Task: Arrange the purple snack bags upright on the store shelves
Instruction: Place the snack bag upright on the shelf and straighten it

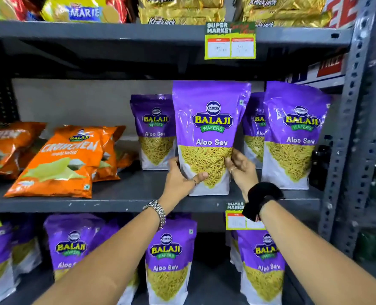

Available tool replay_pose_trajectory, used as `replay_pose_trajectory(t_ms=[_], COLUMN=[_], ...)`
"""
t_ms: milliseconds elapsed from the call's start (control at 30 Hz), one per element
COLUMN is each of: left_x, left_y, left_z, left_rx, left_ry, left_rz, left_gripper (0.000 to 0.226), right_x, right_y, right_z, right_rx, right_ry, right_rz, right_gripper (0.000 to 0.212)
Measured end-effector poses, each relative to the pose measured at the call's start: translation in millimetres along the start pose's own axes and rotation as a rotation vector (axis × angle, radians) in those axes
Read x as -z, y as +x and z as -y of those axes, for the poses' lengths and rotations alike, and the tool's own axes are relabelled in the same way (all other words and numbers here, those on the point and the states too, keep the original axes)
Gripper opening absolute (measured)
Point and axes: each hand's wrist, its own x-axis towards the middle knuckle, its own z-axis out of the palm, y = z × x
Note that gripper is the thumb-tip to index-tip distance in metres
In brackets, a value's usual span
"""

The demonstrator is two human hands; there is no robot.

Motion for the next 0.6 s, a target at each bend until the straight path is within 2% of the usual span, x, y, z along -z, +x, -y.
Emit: replay_pose_trajectory(t_ms=[233,467,600], left_x=[-24.8,-31.7,-23.8], left_y=[35.9,48.0,42.3], left_z=[-3.9,-5.8,3.8], left_rx=[0.042,0.065,0.054], left_ry=[0.126,0.176,0.254], left_rz=[0.081,0.098,0.163], left_gripper=[0.081,0.080,0.076], right_x=[6.7,12.6,12.3], right_y=[33.6,49.4,43.6], right_z=[-17.4,-23.2,-23.5], right_rx=[-0.049,-0.165,-0.133], right_ry=[-0.105,-0.144,-0.175], right_rz=[-0.127,-0.118,-0.190], right_gripper=[0.040,0.042,0.047])
